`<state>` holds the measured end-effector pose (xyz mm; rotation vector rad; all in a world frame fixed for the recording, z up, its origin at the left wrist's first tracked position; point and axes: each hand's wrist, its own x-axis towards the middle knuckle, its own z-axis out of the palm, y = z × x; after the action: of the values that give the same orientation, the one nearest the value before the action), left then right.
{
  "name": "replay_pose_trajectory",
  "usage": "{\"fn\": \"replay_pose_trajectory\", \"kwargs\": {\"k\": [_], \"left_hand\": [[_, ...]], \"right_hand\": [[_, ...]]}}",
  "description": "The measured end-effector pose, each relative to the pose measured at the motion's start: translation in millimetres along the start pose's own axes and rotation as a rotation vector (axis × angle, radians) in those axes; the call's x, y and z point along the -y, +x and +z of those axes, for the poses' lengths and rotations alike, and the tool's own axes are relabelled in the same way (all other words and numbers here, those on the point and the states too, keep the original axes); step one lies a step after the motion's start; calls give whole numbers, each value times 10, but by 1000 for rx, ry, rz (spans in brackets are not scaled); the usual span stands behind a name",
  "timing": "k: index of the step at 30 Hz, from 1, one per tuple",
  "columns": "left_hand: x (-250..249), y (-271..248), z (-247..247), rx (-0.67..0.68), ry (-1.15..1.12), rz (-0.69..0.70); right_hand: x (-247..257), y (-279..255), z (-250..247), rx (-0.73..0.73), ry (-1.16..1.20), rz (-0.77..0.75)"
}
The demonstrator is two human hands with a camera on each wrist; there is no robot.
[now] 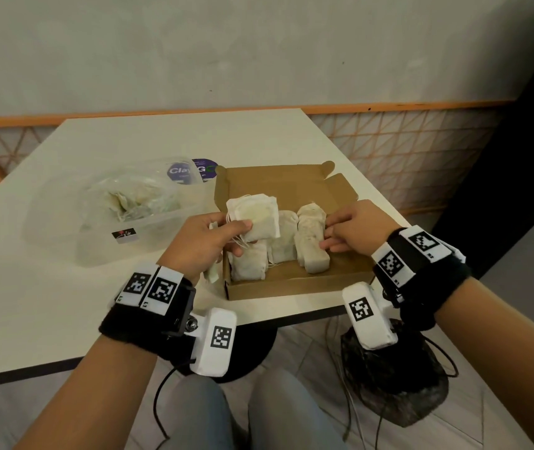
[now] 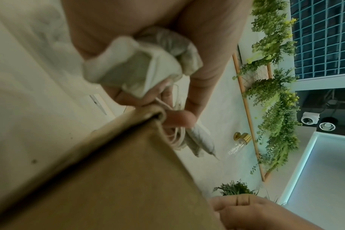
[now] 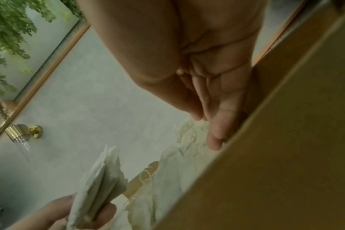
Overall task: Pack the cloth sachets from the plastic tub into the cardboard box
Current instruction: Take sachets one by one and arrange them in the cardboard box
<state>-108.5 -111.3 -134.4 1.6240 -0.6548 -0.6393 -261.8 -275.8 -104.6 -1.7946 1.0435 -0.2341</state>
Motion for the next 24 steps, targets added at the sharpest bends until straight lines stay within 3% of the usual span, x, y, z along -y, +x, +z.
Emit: {"fn": "replay_pose_trajectory", "kwargs": {"k": [4, 10, 24], "left_hand": [[9, 9, -9, -2, 3, -7], [26, 27, -1, -11, 32, 1], [38, 26, -18, 2, 40, 11]], "right_hand": [[-70, -58, -41, -144, -275, -112], [-100, -170, 85, -7, -525, -86], [-138, 96, 149, -12, -305, -1]]}}
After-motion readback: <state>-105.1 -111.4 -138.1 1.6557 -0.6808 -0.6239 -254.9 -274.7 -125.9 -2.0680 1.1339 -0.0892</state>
